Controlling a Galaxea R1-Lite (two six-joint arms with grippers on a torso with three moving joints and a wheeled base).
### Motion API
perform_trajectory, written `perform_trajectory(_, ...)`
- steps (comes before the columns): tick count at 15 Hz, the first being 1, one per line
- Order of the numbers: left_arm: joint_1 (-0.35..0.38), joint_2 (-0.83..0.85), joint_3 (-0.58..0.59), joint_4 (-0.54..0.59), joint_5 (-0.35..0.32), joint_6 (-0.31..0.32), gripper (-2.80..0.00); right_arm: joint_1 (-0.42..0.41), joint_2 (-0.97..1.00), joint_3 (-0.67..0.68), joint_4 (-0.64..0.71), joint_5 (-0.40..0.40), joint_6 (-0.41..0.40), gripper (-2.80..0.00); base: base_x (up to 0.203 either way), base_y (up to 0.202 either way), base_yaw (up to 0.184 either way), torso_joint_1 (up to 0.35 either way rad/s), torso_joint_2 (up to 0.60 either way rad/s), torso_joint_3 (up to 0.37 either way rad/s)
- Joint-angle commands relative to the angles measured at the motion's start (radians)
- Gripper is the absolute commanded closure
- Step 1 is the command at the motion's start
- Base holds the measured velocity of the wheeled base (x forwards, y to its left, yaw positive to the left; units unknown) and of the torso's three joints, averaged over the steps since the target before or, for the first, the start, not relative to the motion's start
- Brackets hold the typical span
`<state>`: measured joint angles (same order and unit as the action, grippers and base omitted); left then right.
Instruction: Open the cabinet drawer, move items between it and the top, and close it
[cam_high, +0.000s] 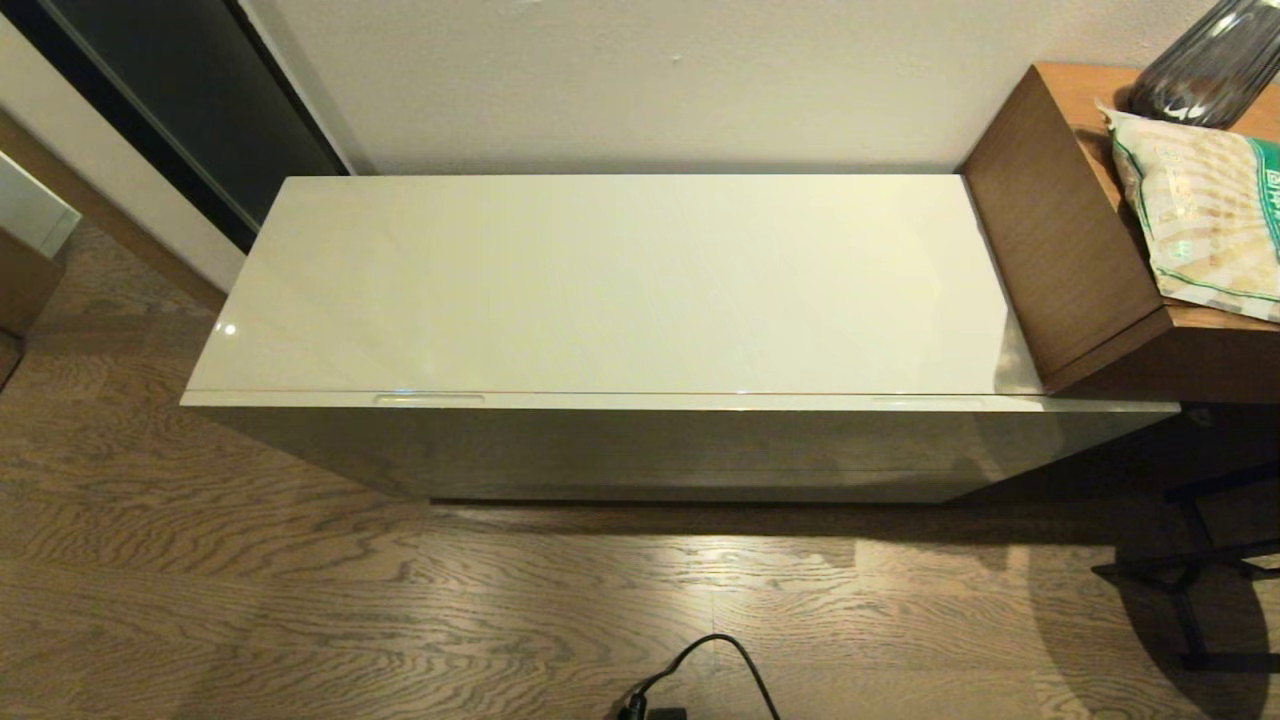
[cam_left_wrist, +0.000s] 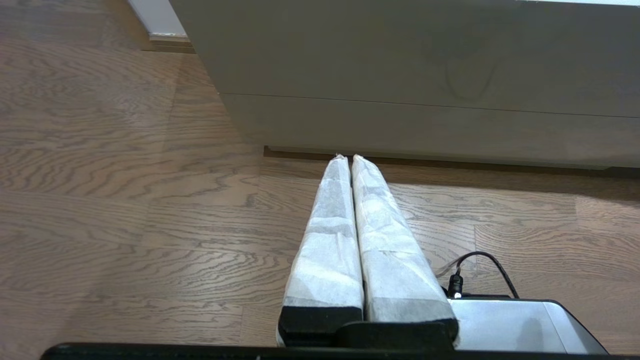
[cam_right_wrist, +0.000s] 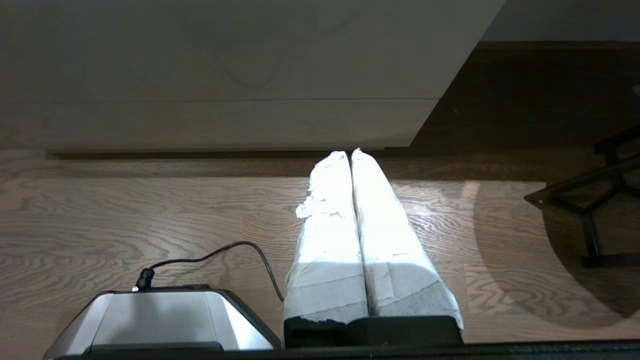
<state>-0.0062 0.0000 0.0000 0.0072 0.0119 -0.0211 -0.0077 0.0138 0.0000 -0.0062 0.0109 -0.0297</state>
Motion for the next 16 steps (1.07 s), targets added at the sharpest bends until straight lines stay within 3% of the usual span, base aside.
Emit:
perform_trajectory(1, 0.0, -0.002, 0.0, -0.001, 0.0, 0.0, 0.0, 0.0, 0.005, 0.0, 0.0, 0.001, -0.001, 0.0, 0.0, 0.0, 0.0, 0.0, 0.0, 0.0)
perform_trajectory(16, 0.0, -0.002, 0.0, 0.0, 0.0, 0.0, 0.0, 0.0, 0.005, 0.0, 0.0, 0.0, 0.003, 0.0, 0.0, 0.0, 0.0, 0.0, 0.0, 0.0)
